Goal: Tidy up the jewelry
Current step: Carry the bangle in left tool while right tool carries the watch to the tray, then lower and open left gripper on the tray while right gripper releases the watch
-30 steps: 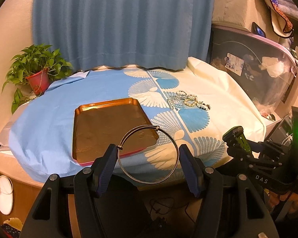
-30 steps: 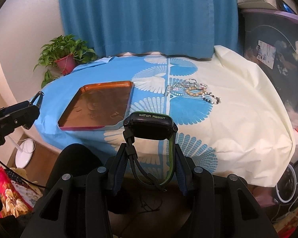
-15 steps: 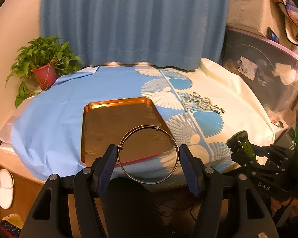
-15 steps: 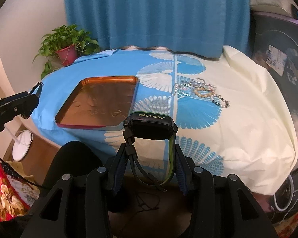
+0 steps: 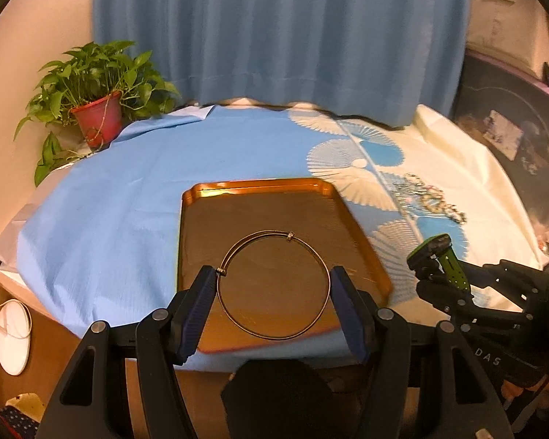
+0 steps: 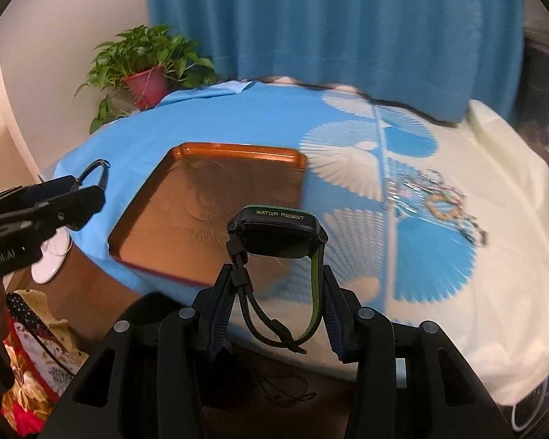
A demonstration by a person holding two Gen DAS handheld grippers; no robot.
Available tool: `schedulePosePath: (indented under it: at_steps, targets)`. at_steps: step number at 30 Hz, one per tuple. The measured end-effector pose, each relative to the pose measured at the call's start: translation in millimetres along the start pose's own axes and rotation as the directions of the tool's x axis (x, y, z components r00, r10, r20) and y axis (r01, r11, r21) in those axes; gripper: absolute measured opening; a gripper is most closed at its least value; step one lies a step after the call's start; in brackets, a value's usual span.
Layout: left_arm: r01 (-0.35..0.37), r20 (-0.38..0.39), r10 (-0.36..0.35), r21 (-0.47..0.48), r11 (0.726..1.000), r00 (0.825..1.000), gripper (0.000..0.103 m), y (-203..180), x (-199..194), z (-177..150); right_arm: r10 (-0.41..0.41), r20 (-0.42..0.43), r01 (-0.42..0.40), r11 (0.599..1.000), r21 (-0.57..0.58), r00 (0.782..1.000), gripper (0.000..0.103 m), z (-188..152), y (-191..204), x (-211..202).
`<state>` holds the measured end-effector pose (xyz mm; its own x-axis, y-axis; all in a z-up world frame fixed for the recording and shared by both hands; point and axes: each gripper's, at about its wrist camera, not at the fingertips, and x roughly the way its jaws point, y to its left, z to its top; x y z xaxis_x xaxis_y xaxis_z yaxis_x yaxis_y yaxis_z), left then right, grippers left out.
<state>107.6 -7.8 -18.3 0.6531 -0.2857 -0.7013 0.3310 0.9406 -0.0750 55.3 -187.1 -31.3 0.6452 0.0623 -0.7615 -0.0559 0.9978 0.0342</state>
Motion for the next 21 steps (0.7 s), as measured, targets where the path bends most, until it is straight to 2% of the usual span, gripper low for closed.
schedulePosePath:
  at_steps: [7,14,16,18,19,20,21]
  targets:
    - [-0.014,-0.050,0.013,-0.015,1.000,0.999,0.059,20.1,57.7,11.5,0.049,-0.051,-0.049,0.999,0.004,0.997,0.046,24.8,8.0,65.7]
    - [-0.037,-0.097,0.035,-0.019,0.999,0.995,0.060,30.8,104.7,23.4,0.058,-0.067,-0.059,0.998,-0.007,0.996,0.048,49.4,16.3,114.7]
    - [-0.063,-0.101,0.063,-0.002,0.998,0.993,0.069,32.0,110.4,23.9,0.058,-0.081,-0.059,0.998,-0.007,0.995,0.052,54.3,17.1,126.8]
    - [-0.124,-0.089,0.124,0.008,0.992,0.988,0.092,34.0,109.4,24.0,0.062,-0.085,-0.063,0.998,-0.011,0.994,0.058,56.6,18.3,132.1]
    - [-0.151,-0.069,0.151,0.005,0.989,0.986,0.094,36.0,104.8,22.8,0.052,-0.078,-0.053,0.998,-0.017,0.996,0.064,56.9,18.2,130.9]
    - [-0.160,-0.057,0.160,0.001,0.987,0.986,0.096,37.8,100.5,21.1,0.036,-0.068,-0.037,0.999,-0.020,0.997,0.076,56.1,17.9,127.7]
    - [-0.165,-0.056,0.165,-0.004,0.986,0.985,0.096,40.0,95.4,18.6,0.022,-0.056,-0.023,0.999,-0.024,0.998,0.081,54.2,16.8,122.6]
